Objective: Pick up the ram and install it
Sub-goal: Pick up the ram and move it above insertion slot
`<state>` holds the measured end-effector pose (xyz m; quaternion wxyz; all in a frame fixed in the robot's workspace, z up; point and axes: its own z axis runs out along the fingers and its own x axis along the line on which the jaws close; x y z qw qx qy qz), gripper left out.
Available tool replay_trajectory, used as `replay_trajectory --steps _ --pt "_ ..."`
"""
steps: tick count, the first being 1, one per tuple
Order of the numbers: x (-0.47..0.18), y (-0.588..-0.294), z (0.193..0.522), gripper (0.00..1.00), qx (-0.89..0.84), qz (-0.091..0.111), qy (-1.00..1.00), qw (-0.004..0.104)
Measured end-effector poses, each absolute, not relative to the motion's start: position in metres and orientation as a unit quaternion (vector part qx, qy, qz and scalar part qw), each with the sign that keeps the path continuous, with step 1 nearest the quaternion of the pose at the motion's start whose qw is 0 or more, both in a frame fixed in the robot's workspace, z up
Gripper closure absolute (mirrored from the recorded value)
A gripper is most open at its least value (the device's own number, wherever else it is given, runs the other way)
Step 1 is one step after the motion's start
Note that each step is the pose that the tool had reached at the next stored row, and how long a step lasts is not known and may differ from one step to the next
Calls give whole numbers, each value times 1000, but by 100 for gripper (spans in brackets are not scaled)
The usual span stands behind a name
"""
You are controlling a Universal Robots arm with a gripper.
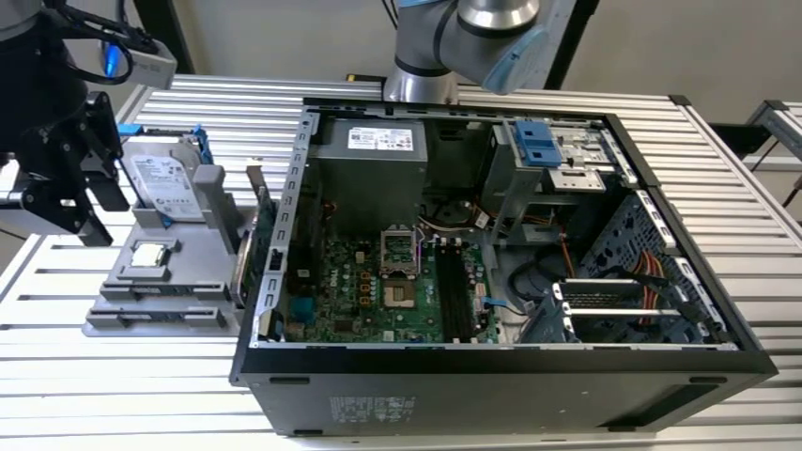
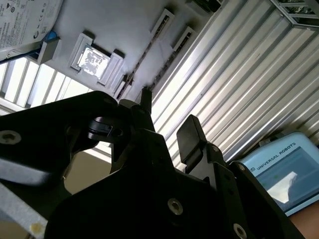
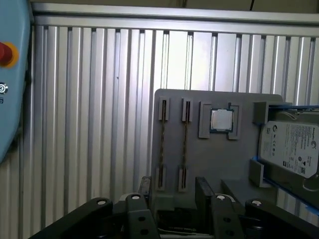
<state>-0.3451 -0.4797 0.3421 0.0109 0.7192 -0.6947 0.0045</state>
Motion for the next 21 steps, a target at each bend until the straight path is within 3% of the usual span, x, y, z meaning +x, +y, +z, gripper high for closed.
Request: replay_trajectory --steps 21 --pt "-345 -483 328 0 718 5 -695 11"
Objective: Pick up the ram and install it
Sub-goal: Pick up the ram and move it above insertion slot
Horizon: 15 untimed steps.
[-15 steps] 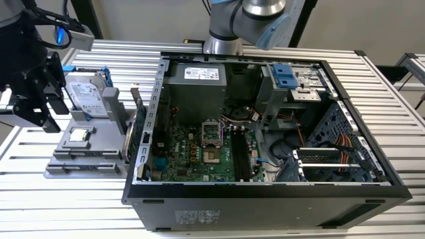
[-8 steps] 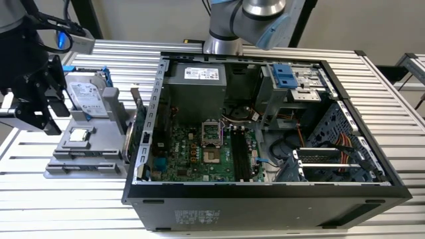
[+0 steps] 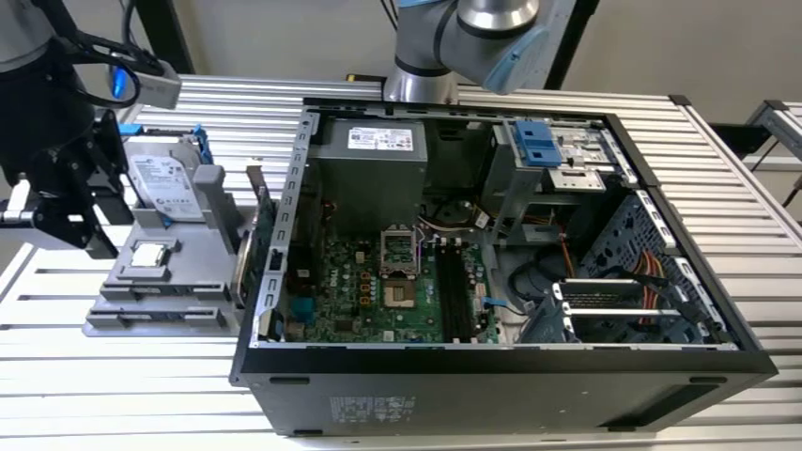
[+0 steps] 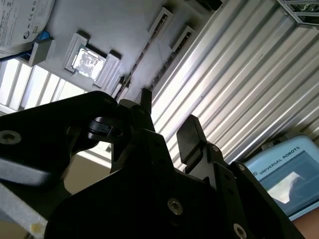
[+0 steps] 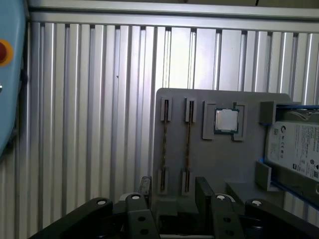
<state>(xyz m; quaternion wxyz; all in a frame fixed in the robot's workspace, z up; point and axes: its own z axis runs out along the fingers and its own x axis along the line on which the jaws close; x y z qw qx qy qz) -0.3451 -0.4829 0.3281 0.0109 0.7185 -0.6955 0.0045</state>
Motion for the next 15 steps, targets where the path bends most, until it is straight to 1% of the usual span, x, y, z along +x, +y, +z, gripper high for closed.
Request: replay_trajectory --steps 15 --pt "-345 -482 322 0 718 5 -695 11"
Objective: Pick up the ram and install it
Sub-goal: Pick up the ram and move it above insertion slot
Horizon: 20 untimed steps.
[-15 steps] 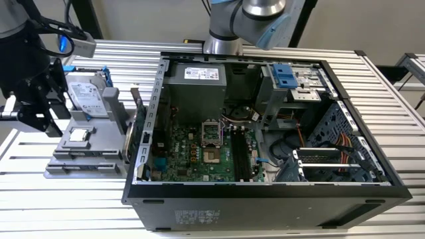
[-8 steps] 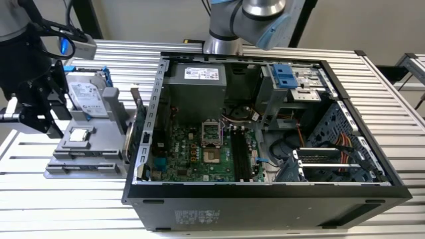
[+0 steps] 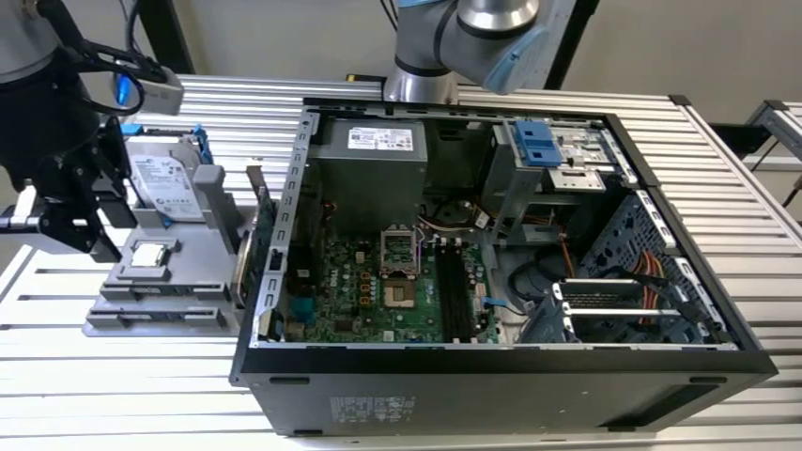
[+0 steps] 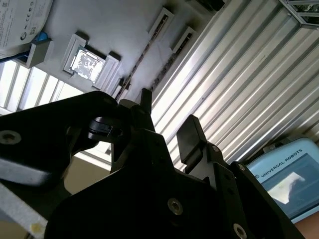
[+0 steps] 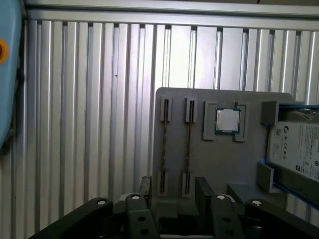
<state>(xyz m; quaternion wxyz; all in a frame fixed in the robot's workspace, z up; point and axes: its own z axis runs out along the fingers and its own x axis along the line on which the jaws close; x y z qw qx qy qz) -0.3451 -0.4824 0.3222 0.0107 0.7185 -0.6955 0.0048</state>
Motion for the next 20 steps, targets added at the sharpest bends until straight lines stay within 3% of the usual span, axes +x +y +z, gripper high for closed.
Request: replay_trajectory --steps 20 --pt "-345 -482 308 0 718 8 -695 14"
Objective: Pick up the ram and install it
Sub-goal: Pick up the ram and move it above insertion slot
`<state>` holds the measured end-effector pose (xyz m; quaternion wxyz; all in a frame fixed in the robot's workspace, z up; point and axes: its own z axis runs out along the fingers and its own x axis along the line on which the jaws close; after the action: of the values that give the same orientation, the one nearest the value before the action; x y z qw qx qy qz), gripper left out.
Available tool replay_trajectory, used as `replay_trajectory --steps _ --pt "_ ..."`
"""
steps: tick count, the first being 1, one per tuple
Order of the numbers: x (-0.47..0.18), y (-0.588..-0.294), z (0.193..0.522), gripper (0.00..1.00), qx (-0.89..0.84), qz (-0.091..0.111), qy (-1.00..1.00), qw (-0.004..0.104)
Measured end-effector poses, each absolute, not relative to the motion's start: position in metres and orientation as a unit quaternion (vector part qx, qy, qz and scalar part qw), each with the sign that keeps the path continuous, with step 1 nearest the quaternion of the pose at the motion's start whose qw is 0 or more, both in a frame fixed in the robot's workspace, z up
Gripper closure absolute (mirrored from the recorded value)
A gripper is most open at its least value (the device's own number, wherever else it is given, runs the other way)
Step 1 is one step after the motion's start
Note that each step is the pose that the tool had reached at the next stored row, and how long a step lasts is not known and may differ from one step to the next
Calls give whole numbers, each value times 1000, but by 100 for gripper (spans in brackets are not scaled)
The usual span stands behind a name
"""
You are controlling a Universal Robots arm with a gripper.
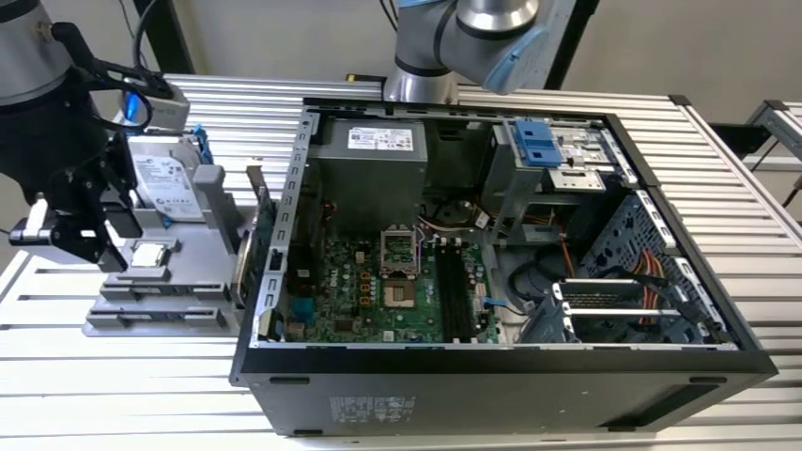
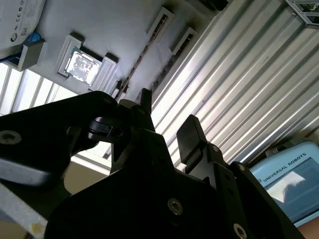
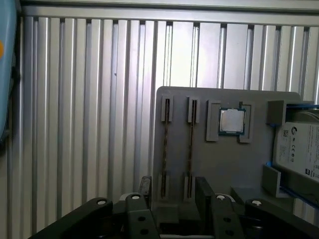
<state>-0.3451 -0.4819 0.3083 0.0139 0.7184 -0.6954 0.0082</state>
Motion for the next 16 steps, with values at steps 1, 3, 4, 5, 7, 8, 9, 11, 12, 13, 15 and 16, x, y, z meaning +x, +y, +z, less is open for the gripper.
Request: replay_trajectory --steps 1,3,4,5,7,8,9,11,12,13,15,16 --pt "-345 -482 307 0 718 8 -695 14" --pt "-345 -482 306 0 718 8 -695 14" --pt "-345 -482 305 0 718 8 -695 14" --pt "-345 -482 304 0 718 8 -695 14" --pt "-345 -482 302 0 718 8 -695 14" --pt "-345 -482 301 0 718 8 -695 14" --pt "-345 -482 301 0 718 8 -695 14" --pt "-345 -482 299 0 718 9 -695 14" --pt "-345 -482 298 0 718 8 -695 14" --pt "-345 -482 297 0 718 9 -695 14" --pt "-345 -482 295 0 718 9 -695 14" --pt "-345 -481 295 0 718 9 -695 14"
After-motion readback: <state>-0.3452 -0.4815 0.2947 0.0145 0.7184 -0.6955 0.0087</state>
